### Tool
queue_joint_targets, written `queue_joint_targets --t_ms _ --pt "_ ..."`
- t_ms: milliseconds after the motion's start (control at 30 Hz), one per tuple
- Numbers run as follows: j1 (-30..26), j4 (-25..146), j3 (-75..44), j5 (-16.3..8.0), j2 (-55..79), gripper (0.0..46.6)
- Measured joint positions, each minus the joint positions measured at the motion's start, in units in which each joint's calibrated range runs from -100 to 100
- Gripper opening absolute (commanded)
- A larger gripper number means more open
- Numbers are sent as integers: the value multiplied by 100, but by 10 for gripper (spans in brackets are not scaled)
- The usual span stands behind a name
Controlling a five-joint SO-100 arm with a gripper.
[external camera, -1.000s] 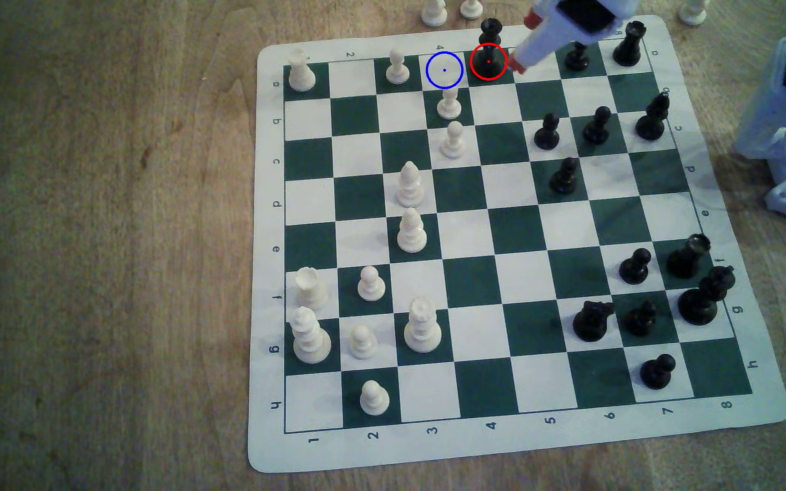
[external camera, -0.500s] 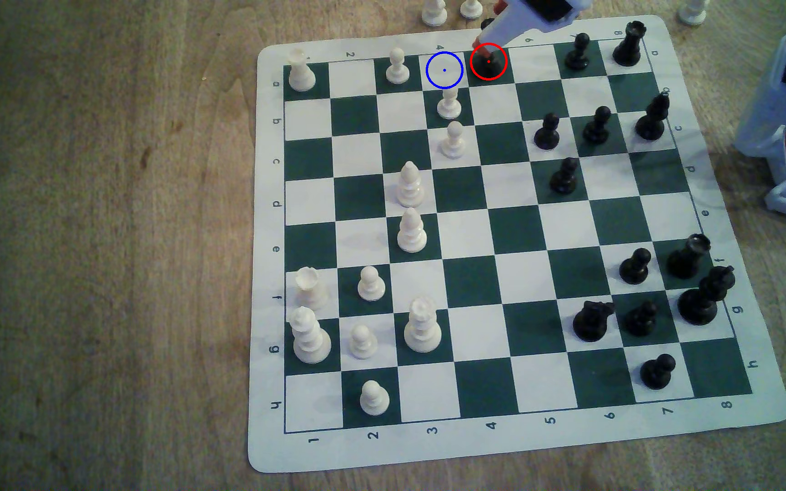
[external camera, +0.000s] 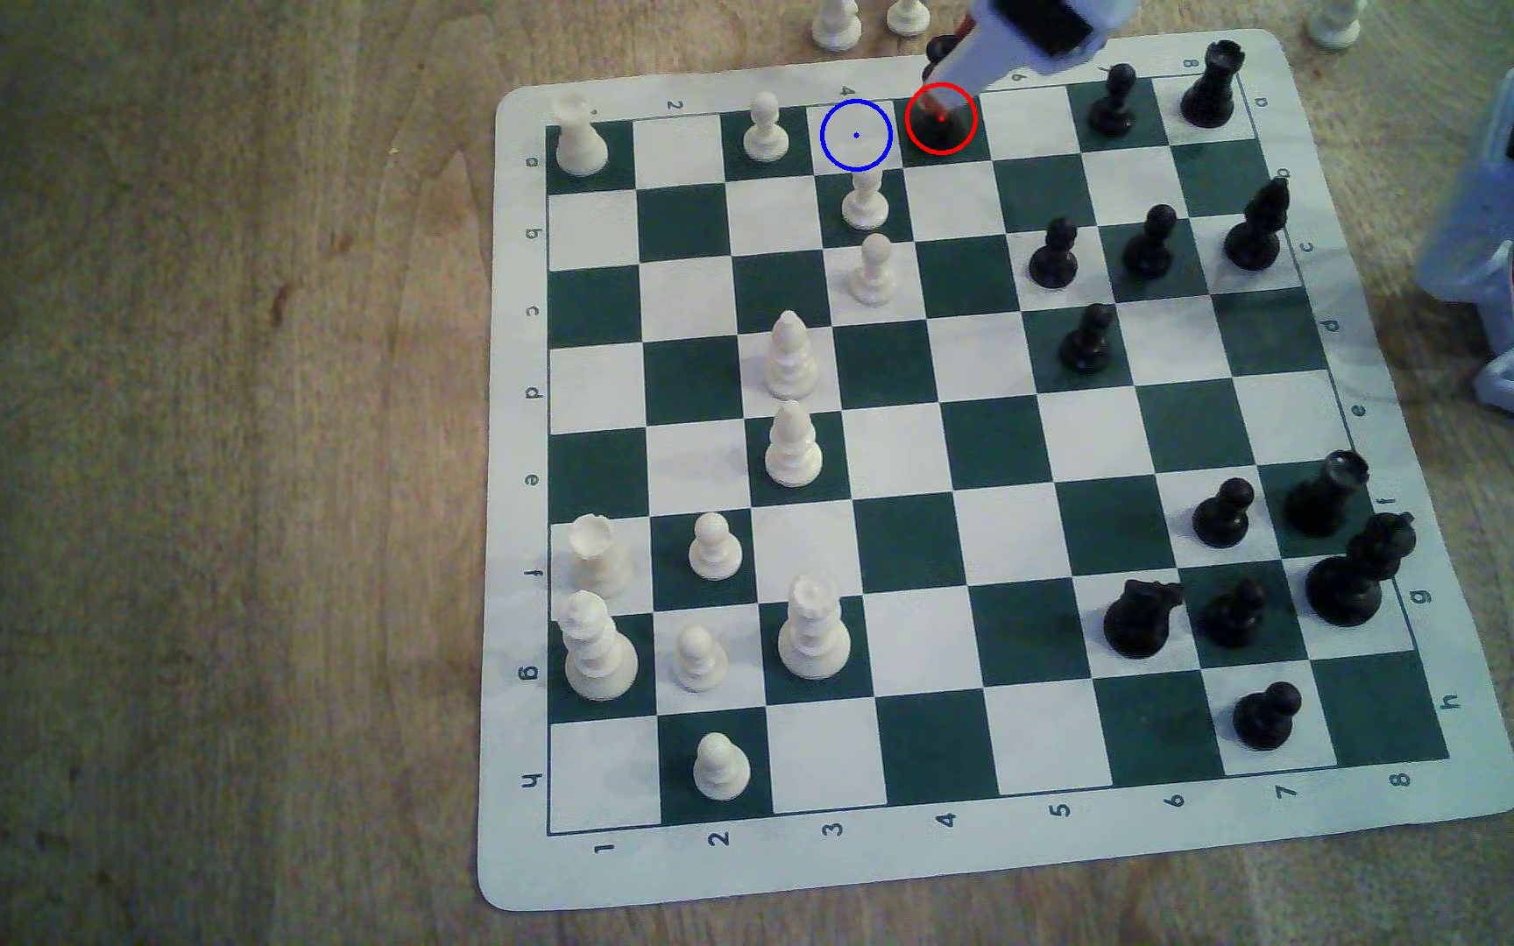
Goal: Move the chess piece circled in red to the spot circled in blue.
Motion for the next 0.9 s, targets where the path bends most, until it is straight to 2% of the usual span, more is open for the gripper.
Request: queue_joint_targets --t_ms 333,567,633,667,733,900 --pt "-59 0 -380 -63 184 150" --pt "-59 0 -389 -63 293 122" --pt "-59 0 -389 -63 293 102" --pt "-59 0 -389 -63 293 59" --pt "-59 0 -389 -63 293 14" --pt "-66 88 -389 -59 385 3"
